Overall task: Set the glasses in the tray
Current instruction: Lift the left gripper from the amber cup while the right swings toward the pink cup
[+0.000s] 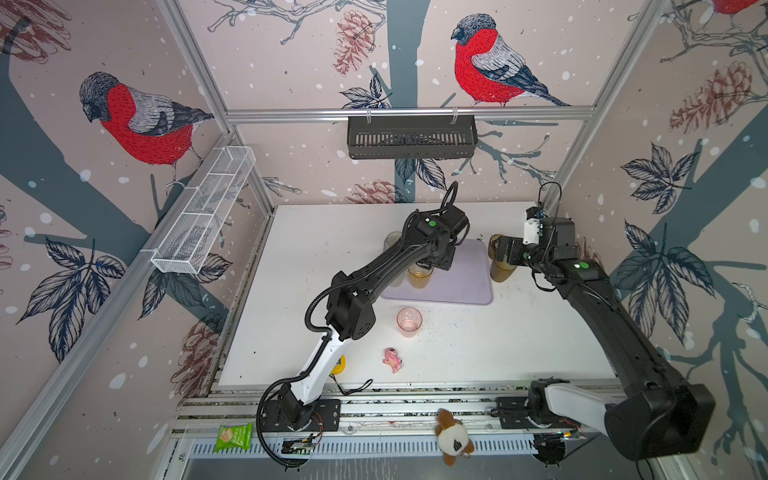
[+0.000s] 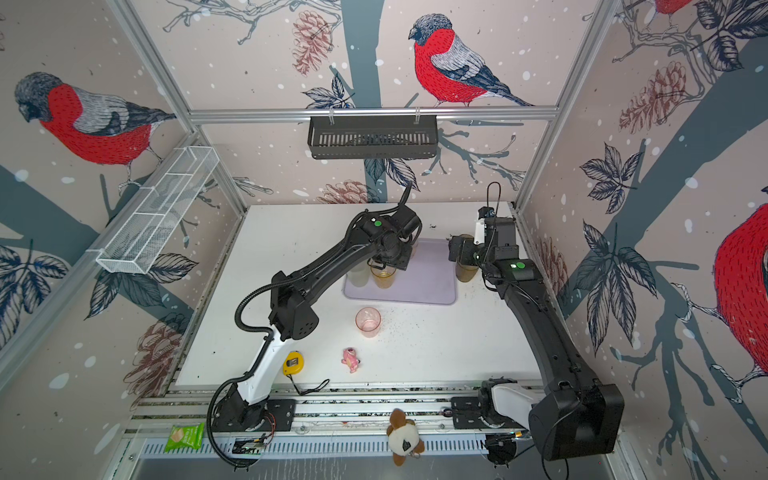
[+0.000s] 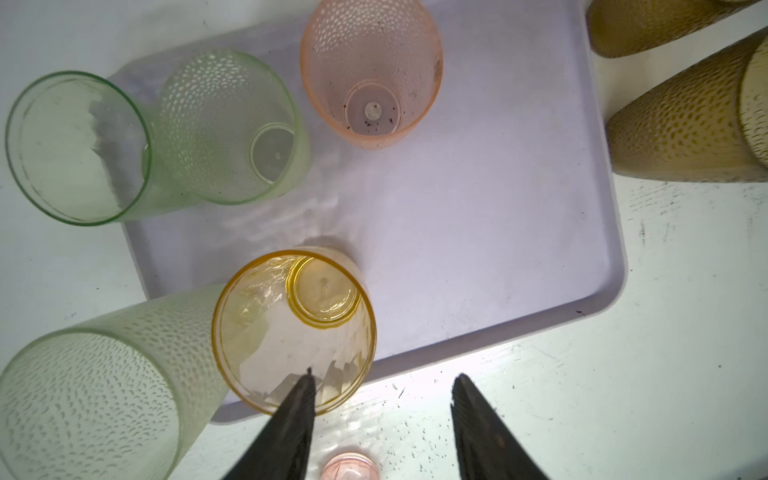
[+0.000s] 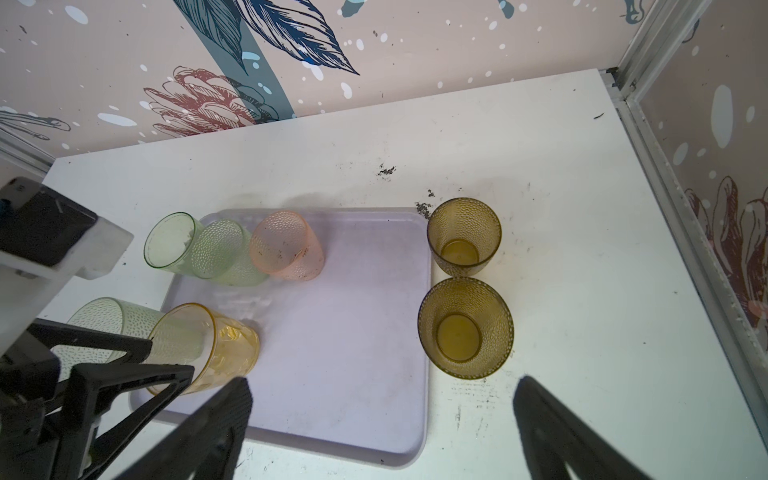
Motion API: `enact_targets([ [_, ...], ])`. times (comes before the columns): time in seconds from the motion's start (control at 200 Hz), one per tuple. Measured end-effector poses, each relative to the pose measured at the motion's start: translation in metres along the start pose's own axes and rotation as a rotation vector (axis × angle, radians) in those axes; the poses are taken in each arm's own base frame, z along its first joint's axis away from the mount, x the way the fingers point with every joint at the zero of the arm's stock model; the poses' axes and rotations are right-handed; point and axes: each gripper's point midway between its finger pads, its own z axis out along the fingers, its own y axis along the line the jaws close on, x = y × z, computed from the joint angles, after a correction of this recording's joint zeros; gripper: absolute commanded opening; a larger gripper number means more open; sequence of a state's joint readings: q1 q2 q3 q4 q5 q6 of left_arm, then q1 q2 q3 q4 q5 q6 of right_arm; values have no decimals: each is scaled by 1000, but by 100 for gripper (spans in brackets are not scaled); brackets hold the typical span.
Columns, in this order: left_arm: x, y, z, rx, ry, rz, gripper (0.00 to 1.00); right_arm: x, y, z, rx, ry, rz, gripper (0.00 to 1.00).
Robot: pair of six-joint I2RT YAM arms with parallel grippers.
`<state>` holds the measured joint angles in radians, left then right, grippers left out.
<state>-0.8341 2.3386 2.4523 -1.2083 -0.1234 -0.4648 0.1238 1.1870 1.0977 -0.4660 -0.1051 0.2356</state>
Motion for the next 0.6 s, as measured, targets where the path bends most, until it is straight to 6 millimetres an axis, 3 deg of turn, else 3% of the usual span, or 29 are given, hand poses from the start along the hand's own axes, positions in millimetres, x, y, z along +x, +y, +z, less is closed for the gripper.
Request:
enact_targets([
  [0.19, -5, -1, -20, 18, -30, -15, 70, -1, 1, 0, -3, -1, 2, 100],
  [0.4, -10, -5, -47, 69, -66, -42, 97, 0, 6, 1, -27, 5, -1, 100],
  [0.6, -8, -4, -73, 98, -84, -81, 97, 5, 18, 4, -63, 22, -11, 100],
])
